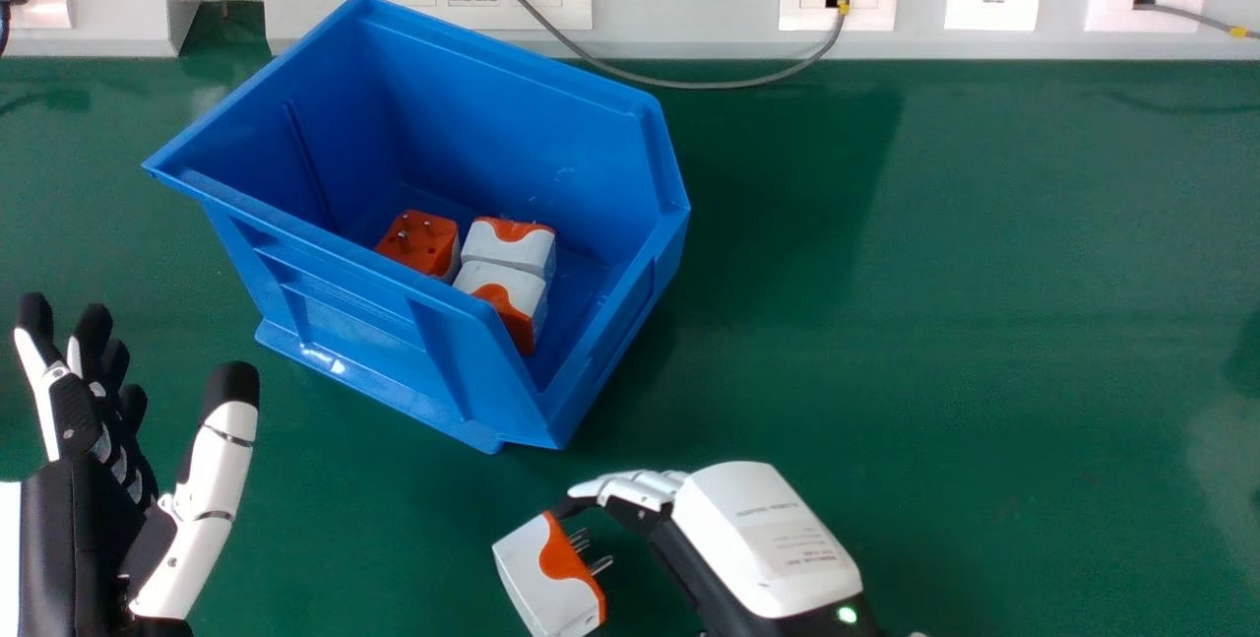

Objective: Pick all objects and put in blue box

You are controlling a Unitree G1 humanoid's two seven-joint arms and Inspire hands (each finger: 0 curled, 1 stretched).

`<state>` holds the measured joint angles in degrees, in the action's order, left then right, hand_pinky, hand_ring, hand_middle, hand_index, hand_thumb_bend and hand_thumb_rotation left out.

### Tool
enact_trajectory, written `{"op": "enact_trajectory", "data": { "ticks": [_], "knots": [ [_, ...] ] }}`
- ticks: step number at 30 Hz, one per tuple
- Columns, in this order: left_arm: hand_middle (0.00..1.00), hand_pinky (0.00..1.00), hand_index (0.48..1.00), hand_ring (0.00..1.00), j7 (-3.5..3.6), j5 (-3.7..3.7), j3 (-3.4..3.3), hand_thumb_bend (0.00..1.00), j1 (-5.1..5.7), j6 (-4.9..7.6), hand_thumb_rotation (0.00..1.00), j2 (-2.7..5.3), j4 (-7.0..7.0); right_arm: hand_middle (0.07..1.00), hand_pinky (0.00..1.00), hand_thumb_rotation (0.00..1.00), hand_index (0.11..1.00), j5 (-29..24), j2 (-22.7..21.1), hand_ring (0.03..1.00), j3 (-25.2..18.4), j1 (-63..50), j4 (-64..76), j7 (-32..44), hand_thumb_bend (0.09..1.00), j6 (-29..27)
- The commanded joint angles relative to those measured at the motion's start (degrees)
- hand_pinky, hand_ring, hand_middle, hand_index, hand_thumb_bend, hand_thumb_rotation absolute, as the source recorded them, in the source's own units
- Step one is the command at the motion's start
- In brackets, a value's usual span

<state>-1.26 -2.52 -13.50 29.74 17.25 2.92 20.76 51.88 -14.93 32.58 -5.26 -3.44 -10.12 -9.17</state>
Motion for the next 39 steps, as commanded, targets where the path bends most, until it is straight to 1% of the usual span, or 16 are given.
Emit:
{"op": "enact_trajectory", "data": {
  "ticks": [1, 3, 9, 13, 15, 19, 22, 25, 31, 33, 34, 35, 36, 37, 38, 39],
  "knots": [
    [1.00, 1.00, 0.977, 1.00, 0.14, -0.67, -0.33, 0.52, 0.09, 0.78, 0.46, -0.55, 0.96, 0.773, 0.59, 0.50, 0.748, 0.8, 1.3, 0.727, 0.8, 2.4, -0.9, -1.4, 0.682, -0.4],
    [1.00, 1.00, 0.976, 1.00, 0.14, -0.55, -0.38, 0.53, 0.11, 0.66, 0.47, -0.61, 1.02, 0.780, 0.60, 0.50, 0.752, 1.4, 1.8, 0.733, 1.3, 3.7, -2.4, -1.2, 0.689, 0.1],
    [1.00, 1.00, 0.993, 1.00, 0.75, -1.48, -0.40, 0.54, 0.10, 1.17, 0.47, -0.63, 0.80, 0.788, 0.61, 0.48, 0.764, 2.5, 2.7, 0.740, 2.5, 6.8, -6.2, -2.1, 0.692, 0.7],
    [1.00, 1.00, 0.994, 1.00, 0.46, -1.21, -0.44, 0.56, 0.14, 0.52, 0.49, -0.34, 1.04, 0.785, 0.61, 0.50, 0.762, 3.0, 3.5, 0.737, 3.5, 8.6, -8.6, -2.1, 0.692, 1.5],
    [1.00, 1.00, 0.992, 1.00, 0.49, -1.24, -0.47, 0.56, 0.14, 0.53, 0.48, -0.33, 1.03, 0.792, 0.62, 0.52, 0.768, 3.2, 3.7, 0.745, 3.9, 9.2, -9.4, -2.0, 0.686, 2.0],
    [1.00, 1.00, 1.000, 1.00, 0.79, -1.60, -0.55, 0.55, 0.47, 0.38, 0.48, -0.44, 1.45, 0.804, 0.64, 0.49, 0.780, 3.7, 4.4, 0.756, 4.8, 11.2, -11.0, -1.1, 0.679, 3.5],
    [1.00, 1.00, 1.000, 1.00, 0.45, -0.69, -0.71, 0.54, 0.80, 0.19, 0.50, -0.51, 1.87, 0.803, 0.64, 0.47, 0.775, 3.6, 4.9, 0.756, 5.2, 12.5, -13.4, -1.6, 0.677, 4.0],
    [1.00, 1.00, 1.000, 1.00, 0.24, -0.13, -0.80, 0.50, 1.03, -0.19, 0.49, -0.61, 2.40, 0.788, 0.63, 0.35, 0.757, 3.7, 5.5, 0.744, 5.8, 13.9, -16.0, -2.0, 0.666, 4.6],
    [1.00, 1.00, 1.000, 1.00, -0.15, 0.09, -1.05, 0.49, 1.05, -0.81, 0.49, -0.82, 3.28, 0.748, 0.60, 0.13, 0.716, 4.2, 7.3, 0.708, 7.2, 17.3, -23.4, -4.9, 0.684, 5.2],
    [1.00, 1.00, 1.000, 1.00, -0.07, -0.28, -1.08, 0.48, 1.03, -0.93, 0.49, -0.82, 3.63, 0.730, 0.58, 0.05, 0.701, 4.5, 7.6, 0.690, 7.9, 18.5, -26.1, -6.7, 0.704, 5.2],
    [1.00, 1.00, 1.000, 1.00, 0.10, -0.81, -1.11, 0.48, 1.01, -0.91, 0.48, -0.78, 3.85, 0.720, 0.57, 0.03, 0.693, 4.6, 7.7, 0.680, 8.2, 19.1, -27.4, -7.7, 0.711, 5.0],
    [1.00, 1.00, 1.000, 1.00, 0.21, -1.14, -1.15, 0.48, 1.00, -0.91, 0.47, -0.77, 4.01, 0.705, 0.56, 0.01, 0.681, 4.8, 7.8, 0.662, 8.6, 19.7, -28.7, -8.6, 0.692, 5.0],
    [1.00, 1.00, 1.000, 1.00, 0.20, -1.11, -1.23, 0.48, 1.07, -1.04, 0.46, -0.78, 4.27, 0.680, 0.53, 0.01, 0.666, 4.9, 7.8, 0.630, 9.1, 20.3, -30.1, -9.6, 0.671, 4.7],
    [1.00, 1.00, 0.999, 1.00, 0.04, -0.78, -1.24, 0.48, 1.24, -1.23, 0.47, -0.70, 4.70, 0.596, 0.47, 0.00, 0.595, 4.8, 7.9, 0.521, 9.5, 20.9, -31.5, -10.4, 0.593, 4.5],
    [1.00, 1.00, 0.998, 1.00, -0.05, -0.55, -1.25, 0.47, 1.37, -1.37, 0.47, -0.69, 5.00, 0.571, 0.44, 0.00, 0.554, 4.6, 7.9, 0.486, 9.8, 21.5, -32.5, -10.8, 0.565, 4.2],
    [1.00, 1.00, 0.997, 1.00, -0.15, -0.55, -1.23, 0.46, 1.49, -1.63, 0.47, -0.57, 5.34, 0.543, 0.41, 0.00, 0.523, 4.3, 7.8, 0.458, 10.0, 21.9, -33.3, -11.1, 0.534, 3.8]
  ]
}}
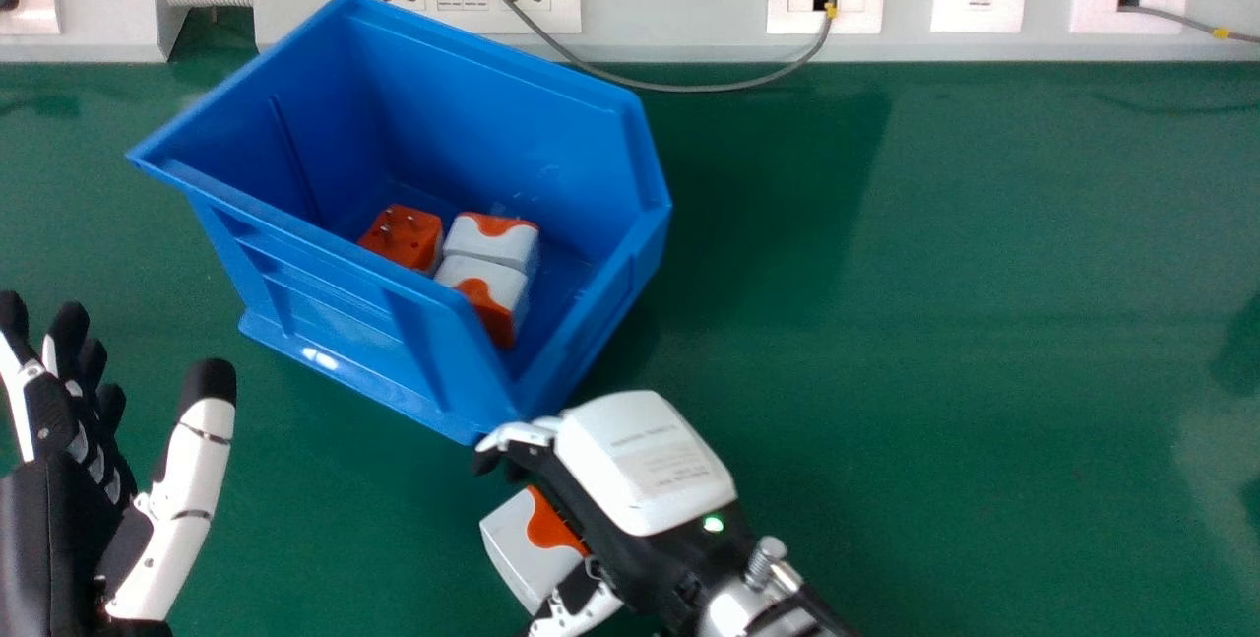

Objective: Pick all objects and put in blue box

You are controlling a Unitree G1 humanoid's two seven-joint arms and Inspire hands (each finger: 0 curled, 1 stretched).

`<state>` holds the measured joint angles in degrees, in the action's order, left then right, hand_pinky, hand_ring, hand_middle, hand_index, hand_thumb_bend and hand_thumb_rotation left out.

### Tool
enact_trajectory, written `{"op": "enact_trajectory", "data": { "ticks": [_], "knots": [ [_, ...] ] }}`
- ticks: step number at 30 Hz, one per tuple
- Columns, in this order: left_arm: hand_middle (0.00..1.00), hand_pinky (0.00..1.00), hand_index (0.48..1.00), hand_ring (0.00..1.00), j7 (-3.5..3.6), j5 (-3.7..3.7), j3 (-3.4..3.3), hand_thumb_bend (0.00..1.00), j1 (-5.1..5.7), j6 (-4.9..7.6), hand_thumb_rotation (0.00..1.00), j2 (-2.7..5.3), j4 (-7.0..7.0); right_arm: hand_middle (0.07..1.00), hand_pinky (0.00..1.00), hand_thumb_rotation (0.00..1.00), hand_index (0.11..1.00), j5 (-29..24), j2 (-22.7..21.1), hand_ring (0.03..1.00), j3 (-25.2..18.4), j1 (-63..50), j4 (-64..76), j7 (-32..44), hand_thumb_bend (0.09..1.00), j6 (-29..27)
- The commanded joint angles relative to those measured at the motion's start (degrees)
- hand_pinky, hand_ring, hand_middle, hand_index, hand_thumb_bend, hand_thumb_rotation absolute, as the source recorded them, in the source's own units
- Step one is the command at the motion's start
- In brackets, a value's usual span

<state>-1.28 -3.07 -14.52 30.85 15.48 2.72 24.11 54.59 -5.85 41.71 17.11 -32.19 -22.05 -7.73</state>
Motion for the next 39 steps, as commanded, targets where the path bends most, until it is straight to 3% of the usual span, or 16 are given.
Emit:
{"op": "enact_trajectory", "data": {
  "ticks": [1, 3, 4, 7, 10, 16, 21, 28, 33, 39],
  "knots": [
    [1.00, 1.00, 0.994, 1.00, -0.12, -0.05, -0.19, 0.46, 0.46, 0.03, 0.46, -0.34, 2.23, 0.526, 0.38, 0.00, 0.511, 1.5, -1.3, 0.443, 1.1, -0.1, -5.0, 1.2, 0.516, 2.3],
    [1.00, 1.00, 0.991, 1.00, -0.20, -0.09, -0.10, 0.45, 0.58, -0.56, 0.46, -0.27, 2.92, 0.516, 0.34, 0.00, 0.524, -0.1, -1.3, 0.434, 0.7, 0.1, -4.6, 4.4, 0.500, 2.6],
    [1.00, 1.00, 0.990, 1.00, -0.31, 0.24, -0.09, 0.44, 0.59, -0.56, 0.46, -0.25, 3.07, 0.515, 0.33, 0.00, 0.533, -1.0, -1.2, 0.432, 0.5, 0.2, -4.5, 6.2, 0.496, 2.9],
    [1.00, 1.00, 0.986, 1.00, -0.17, 0.14, -0.22, 0.43, 0.42, -0.72, 0.45, -0.41, 3.01, 0.495, 0.29, 0.00, 0.549, -4.2, -0.9, 0.399, -0.7, 0.4, -4.0, 10.8, 0.495, 3.2],
    [1.00, 1.00, 0.993, 1.00, -0.43, 0.51, -0.29, 0.45, 0.02, -1.08, 0.45, -0.46, 2.95, 0.479, 0.29, 0.12, 0.499, -5.7, -1.0, 0.389, -1.0, 0.2, -3.0, 12.7, 0.483, 3.5],
    [1.00, 1.00, 0.995, 1.00, 0.02, -0.60, -0.52, 0.47, -0.91, -1.32, 0.45, -0.76, 2.11, 0.509, 0.30, 0.14, 0.488, -6.5, -1.0, 0.410, -1.2, -0.3, -1.4, 14.0, 0.482, 4.3],
    [1.00, 1.00, 1.000, 1.00, -0.13, 0.19, -0.70, 0.46, -1.63, -0.49, 0.44, -1.10, 0.93, 0.512, 0.31, 0.14, 0.488, -7.3, -0.9, 0.420, -1.8, -0.9, -0.1, 14.3, 0.479, 4.6],
    [1.00, 1.00, 1.000, 1.00, -0.20, 1.04, -0.48, 0.50, -1.66, -1.01, 0.50, -1.47, 0.60, 0.502, 0.30, 0.14, 0.488, -7.1, -1.7, 0.406, -2.4, -2.3, 3.6, 14.1, 0.477, 5.6],
    [1.00, 1.00, 1.000, 1.00, 0.04, 0.95, -0.27, 0.47, -1.54, -0.79, 0.48, -1.49, 0.22, 0.443, 0.25, 0.14, 0.485, -6.9, -2.7, 0.343, -3.5, -4.4, 7.5, 12.5, 0.479, 5.6],
    [1.00, 1.00, 1.000, 1.00, 0.30, 0.14, -0.24, 0.51, -2.36, -0.45, 0.51, -1.49, -0.89, 0.389, 0.21, 0.14, 0.481, -6.5, -5.2, 0.288, -5.5, -7.8, 14.8, 11.6, 0.478, 6.2]
  ]
}}
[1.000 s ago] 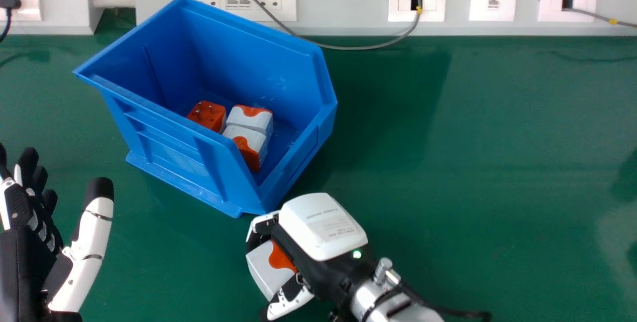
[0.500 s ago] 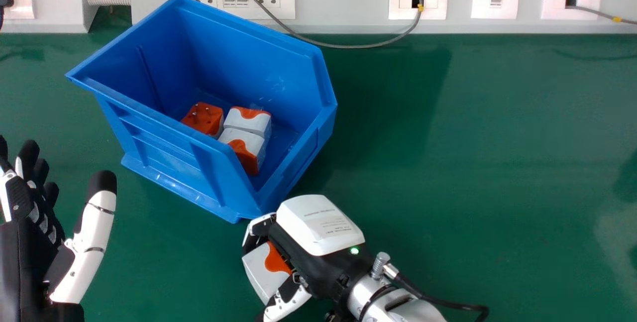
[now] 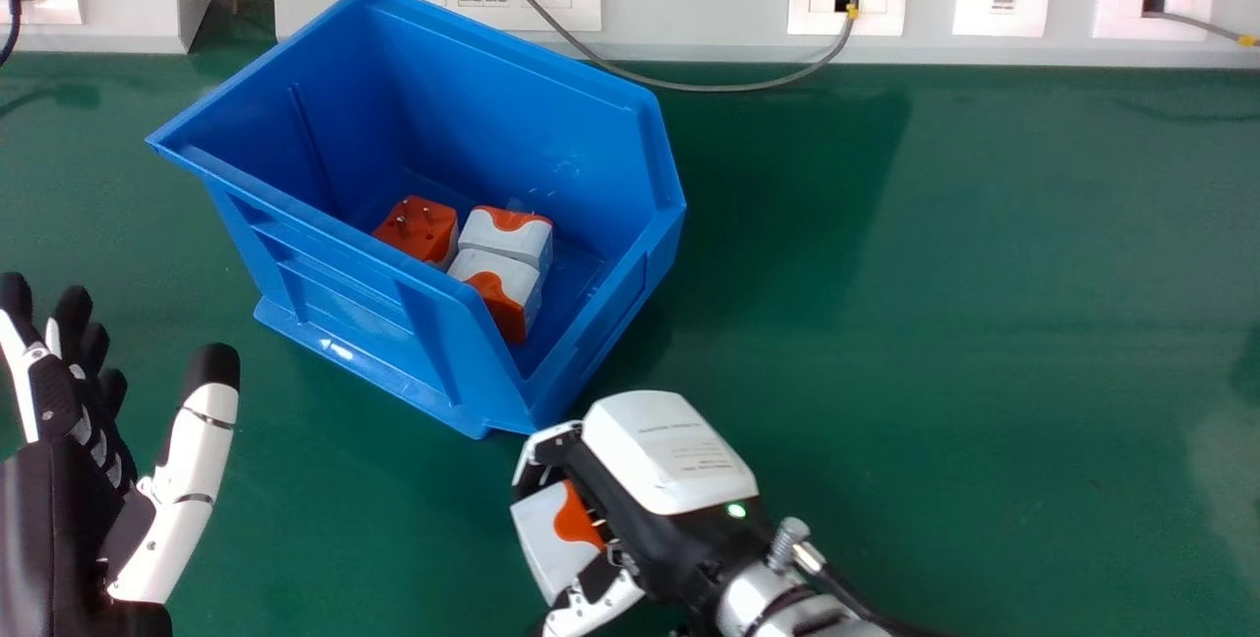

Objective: Pick all objects and put in blue box

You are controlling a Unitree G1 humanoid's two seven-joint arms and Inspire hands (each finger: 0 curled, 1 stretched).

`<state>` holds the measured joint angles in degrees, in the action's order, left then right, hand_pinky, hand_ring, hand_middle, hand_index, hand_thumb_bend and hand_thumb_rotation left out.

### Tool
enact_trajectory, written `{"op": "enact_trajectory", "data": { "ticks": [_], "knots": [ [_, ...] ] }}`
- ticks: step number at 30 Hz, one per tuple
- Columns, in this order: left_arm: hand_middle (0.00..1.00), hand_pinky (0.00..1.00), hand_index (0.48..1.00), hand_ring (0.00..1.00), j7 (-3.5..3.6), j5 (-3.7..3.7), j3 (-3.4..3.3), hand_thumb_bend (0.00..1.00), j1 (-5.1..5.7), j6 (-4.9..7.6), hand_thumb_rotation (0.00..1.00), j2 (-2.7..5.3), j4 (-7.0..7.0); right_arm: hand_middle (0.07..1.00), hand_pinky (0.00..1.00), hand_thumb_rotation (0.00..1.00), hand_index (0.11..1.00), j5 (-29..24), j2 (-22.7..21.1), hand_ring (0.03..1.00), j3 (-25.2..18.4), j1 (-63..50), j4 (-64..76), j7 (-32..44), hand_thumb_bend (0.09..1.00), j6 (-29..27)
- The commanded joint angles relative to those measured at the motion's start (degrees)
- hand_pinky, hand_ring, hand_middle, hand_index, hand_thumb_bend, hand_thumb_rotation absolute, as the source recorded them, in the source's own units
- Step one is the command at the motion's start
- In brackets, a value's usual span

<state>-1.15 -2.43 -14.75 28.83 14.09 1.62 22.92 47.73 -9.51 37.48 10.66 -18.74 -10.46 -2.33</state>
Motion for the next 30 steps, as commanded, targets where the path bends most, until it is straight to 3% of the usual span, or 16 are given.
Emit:
{"op": "enact_trajectory", "data": {
  "ticks": [1, 5, 9, 11, 15, 16, 21, 24, 28, 30],
  "knots": [
    [1.00, 1.00, 1.000, 1.00, 0.26, -0.58, -0.01, 0.50, -0.51, 1.04, 0.51, -0.45, 0.08, 0.385, 0.21, 0.14, 0.480, 0.1, -1.9, 0.286, -1.7, -2.0, 2.5, -0.3, 0.479, 0.6],
    [1.00, 1.00, 0.998, 1.00, 0.48, -1.11, 0.11, 0.53, -0.98, 1.33, 0.51, -0.35, -0.34, 0.323, 0.17, 0.14, 0.476, -0.8, -3.5, 0.233, -3.7, -4.8, 7.9, 0.1, 0.480, 0.1],
    [1.00, 1.00, 0.986, 1.00, 0.42, -1.07, 0.26, 0.57, -1.37, 1.45, 0.52, -0.27, -0.64, 0.244, 0.12, 0.14, 0.472, 0.2, -4.9, 0.163, -5.6, -7.7, 13.6, -0.4, 0.483, 0.9],
    [1.00, 1.00, 0.985, 1.00, 0.26, -0.86, 0.37, 0.57, -1.43, 1.26, 0.52, -0.16, -0.51, 0.235, 0.11, 0.14, 0.471, -0.2, -5.8, 0.156, -7.0, -8.9, 16.7, 0.6, 0.481, 1.1],
    [1.00, 1.00, 0.977, 1.00, 0.35, -1.34, 0.62, 0.55, -1.75, 1.46, 0.49, 0.12, -0.82, 0.240, 0.12, 0.14, 0.471, -1.3, -7.3, 0.164, -10.7, -10.4, 23.0, 2.7, 0.482, 1.7],
    [1.00, 1.00, 0.977, 1.00, 0.23, -1.21, 0.72, 0.53, -1.78, 1.34, 0.48, 0.21, -0.75, 0.235, 0.11, 0.14, 0.471, -1.5, -7.4, 0.159, -11.6, -10.6, 23.8, 2.1, 0.483, 1.2],
    [1.00, 1.00, 0.996, 1.00, -0.92, 1.10, 1.41, 0.45, -1.78, 1.10, 0.46, 0.30, -0.51, 0.206, 0.09, 0.14, 0.470, -2.3, -7.8, 0.134, -15.2, -9.3, 27.2, 2.2, 0.484, 0.4],
    [1.00, 1.00, 1.000, 1.00, -1.27, 1.76, 1.68, 0.45, -1.69, 1.01, 0.46, 0.37, -0.41, 0.208, 0.10, 0.14, 0.470, -1.4, -7.8, 0.140, -16.3, -7.7, 28.5, 2.2, 0.485, 0.6],
    [1.00, 1.00, 1.000, 1.00, -1.09, 1.42, 1.81, 0.44, -1.57, 1.46, 0.45, 0.23, -0.48, 0.196, 0.09, 0.14, 0.470, -1.0, -7.5, 0.127, -16.8, -4.3, 28.4, 1.6, 0.485, -0.7],
    [1.00, 1.00, 1.000, 1.00, -0.99, 0.92, 1.89, 0.45, -1.45, 1.10, 0.45, 0.29, -0.13, 0.192, 0.09, 0.14, 0.470, -0.8, -7.1, 0.124, -16.8, -2.0, 28.1, 1.8, 0.484, -1.1]
  ]
}}
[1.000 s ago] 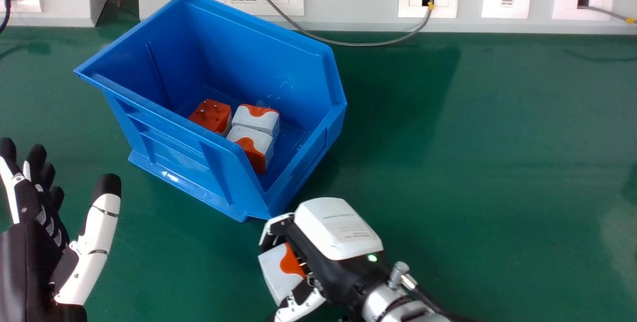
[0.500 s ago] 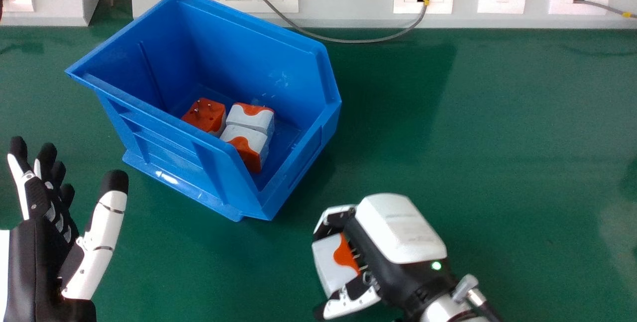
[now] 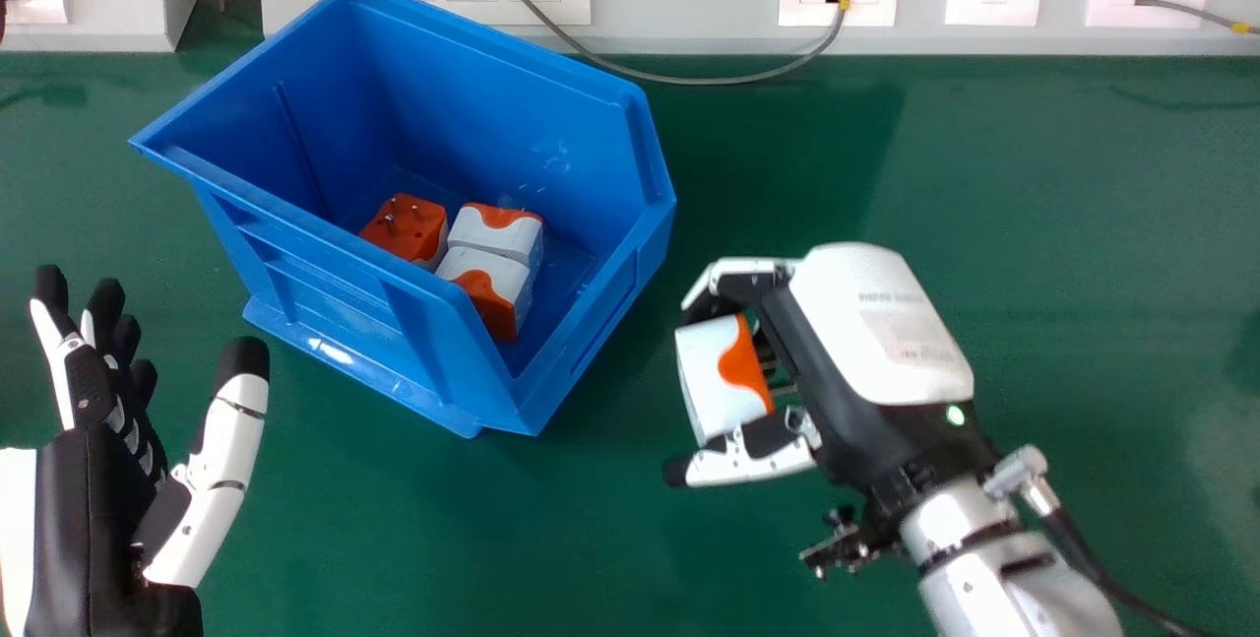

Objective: Pick all objects and put in blue box

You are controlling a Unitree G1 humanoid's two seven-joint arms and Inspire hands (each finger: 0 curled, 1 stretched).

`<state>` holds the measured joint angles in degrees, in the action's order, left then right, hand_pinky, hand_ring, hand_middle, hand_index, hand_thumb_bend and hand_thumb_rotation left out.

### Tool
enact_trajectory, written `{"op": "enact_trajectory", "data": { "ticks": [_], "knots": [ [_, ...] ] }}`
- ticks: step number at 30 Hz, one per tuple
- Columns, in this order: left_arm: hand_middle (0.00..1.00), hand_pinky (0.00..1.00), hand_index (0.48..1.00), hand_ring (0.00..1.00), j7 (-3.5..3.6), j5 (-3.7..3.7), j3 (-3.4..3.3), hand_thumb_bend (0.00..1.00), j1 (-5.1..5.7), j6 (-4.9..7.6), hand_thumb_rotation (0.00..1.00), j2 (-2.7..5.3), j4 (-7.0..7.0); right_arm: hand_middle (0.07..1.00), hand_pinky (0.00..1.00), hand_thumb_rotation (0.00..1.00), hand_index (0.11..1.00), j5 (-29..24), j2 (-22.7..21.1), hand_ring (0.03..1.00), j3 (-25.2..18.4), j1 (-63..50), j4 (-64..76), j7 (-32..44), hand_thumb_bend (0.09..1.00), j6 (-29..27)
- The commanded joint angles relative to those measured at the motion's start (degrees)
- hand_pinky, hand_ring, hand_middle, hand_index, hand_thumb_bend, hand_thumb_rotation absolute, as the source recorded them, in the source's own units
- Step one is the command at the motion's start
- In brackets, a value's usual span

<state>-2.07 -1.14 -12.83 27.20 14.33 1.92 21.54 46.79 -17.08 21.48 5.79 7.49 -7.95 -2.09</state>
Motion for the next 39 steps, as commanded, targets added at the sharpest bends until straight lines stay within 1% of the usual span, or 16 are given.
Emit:
{"op": "enact_trajectory", "data": {
  "ticks": [1, 3, 6, 11, 16, 18, 20, 22, 24, 26, 30, 32, 35, 37, 38, 39],
  "knots": [
    [1.00, 1.00, 0.999, 1.00, -0.11, -0.27, -0.03, 0.45, 0.24, 0.77, 0.45, -0.07, 1.35, 0.191, 0.09, 0.14, 0.470, 0.4, 0.7, 0.124, -0.7, 4.3, 1.6, -0.5, 0.484, -1.4],
    [1.00, 1.00, 0.998, 1.00, -0.35, 0.25, -0.02, 0.45, 0.40, 0.76, 0.46, -0.11, 1.48, 0.194, 0.09, 0.14, 0.470, 0.4, 1.4, 0.129, -0.5, 7.3, 0.5, -0.3, 0.484, -1.6],
    [1.00, 1.00, 0.999, 1.00, -0.51, 0.63, 0.02, 0.43, 0.75, 0.79, 0.45, -0.17, 1.52, 0.217, 0.10, 0.14, 0.470, -0.9, 3.0, 0.143, -0.4, 12.3, -2.4, 0.2, 0.482, -2.4],
    [1.00, 1.00, 1.000, 1.00, -0.29, 0.43, 0.21, 0.44, 1.39, 1.62, 0.46, -0.25, 1.47, 0.303, 0.14, 0.13, 0.478, -0.6, 6.4, 0.207, 0.7, 22.4, -8.2, 1.8, 0.485, -1.9],
    [1.00, 1.00, 0.999, 1.00, -0.10, 0.25, 0.51, 0.44, 2.32, 1.77, 0.46, -0.13, 2.12, 0.318, 0.16, 0.13, 0.478, -1.6, 10.4, 0.228, 1.8, 32.6, -19.0, 2.4, 0.491, -1.5],
    [1.00, 1.00, 1.000, 1.00, 0.22, -0.60, 0.68, 0.45, 2.59, 2.07, 0.45, 0.10, 2.16, 0.334, 0.16, 0.13, 0.479, -0.7, 12.3, 0.234, 3.2, 37.6, -26.4, -0.3, 0.493, -2.7],
    [1.00, 1.00, 1.000, 1.00, 0.28, -1.03, 0.84, 0.47, 2.94, 2.06, 0.45, 0.39, 2.38, 0.347, 0.17, 0.13, 0.483, -0.8, 14.2, 0.248, 4.4, 42.1, -33.3, -1.0, 0.496, -2.8],
    [1.00, 1.00, 0.998, 1.00, 0.33, -0.98, 0.99, 0.47, 3.49, 2.24, 0.46, 0.62, 2.74, 0.420, 0.18, 0.04, 0.508, -1.9, 16.4, 0.269, 4.9, 46.1, -39.7, 0.1, 0.507, -2.3],
    [1.00, 1.00, 1.000, 1.00, 0.38, -0.83, 1.12, 0.46, 4.06, 2.24, 0.46, 0.85, 3.14, 0.454, 0.24, 0.01, 0.511, -2.1, 18.0, 0.346, 5.7, 49.4, -45.0, 0.5, 0.511, -1.5],
    [1.00, 1.00, 1.000, 1.00, 0.25, -0.44, 1.20, 0.46, 4.51, 2.40, 0.46, 1.11, 3.38, 0.450, 0.21, 0.00, 0.510, -1.6, 19.3, 0.327, 6.7, 52.5, -50.9, -1.0, 0.511, -2.3],
    [1.00, 1.00, 0.989, 1.00, 0.06, -0.55, 1.20, 0.48, 4.97, 2.71, 0.48, 1.48, 3.25, 0.432, 0.20, 0.00, 0.532, -2.0, 20.9, 0.298, 7.9, 57.2, -59.4, -1.8, 0.507, -4.4],
    [1.00, 1.00, 0.985, 1.00, 0.01, -0.49, 1.23, 0.49, 5.22, 3.09, 0.48, 1.64, 3.13, 0.453, 0.22, 0.00, 0.533, -1.2, 21.3, 0.326, 9.1, 59.1, -62.8, -2.3, 0.507, -4.6],
    [1.00, 1.00, 0.982, 1.00, -0.06, 0.00, 1.29, 0.49, 5.88, 3.20, 0.49, 1.84, 3.36, 0.539, 0.28, 0.00, 0.536, -1.0, 21.9, 0.424, 10.1, 60.9, -66.7, -3.4, 0.489, -4.4],
    [1.00, 1.00, 0.983, 1.00, 0.03, -0.22, 1.31, 0.48, 6.28, 3.40, 0.49, 1.97, 3.33, 0.546, 0.28, 0.00, 0.540, -1.2, 22.4, 0.434, 10.5, 61.7, -68.8, -4.5, 0.486, -4.2],
    [1.00, 1.00, 0.983, 1.00, 0.10, -0.63, 1.35, 0.48, 6.43, 3.50, 0.49, 2.16, 3.32, 0.542, 0.28, 0.00, 0.545, -1.5, 22.5, 0.432, 10.4, 61.9, -69.4, -4.8, 0.485, -4.2],
    [1.00, 1.00, 0.980, 1.00, -0.04, -0.50, 1.36, 0.48, 6.61, 3.40, 0.48, 2.29, 3.38, 0.544, 0.28, 0.00, 0.544, -2.0, 22.7, 0.436, 10.2, 62.1, -70.0, -4.8, 0.485, -4.1]
  ]
}}
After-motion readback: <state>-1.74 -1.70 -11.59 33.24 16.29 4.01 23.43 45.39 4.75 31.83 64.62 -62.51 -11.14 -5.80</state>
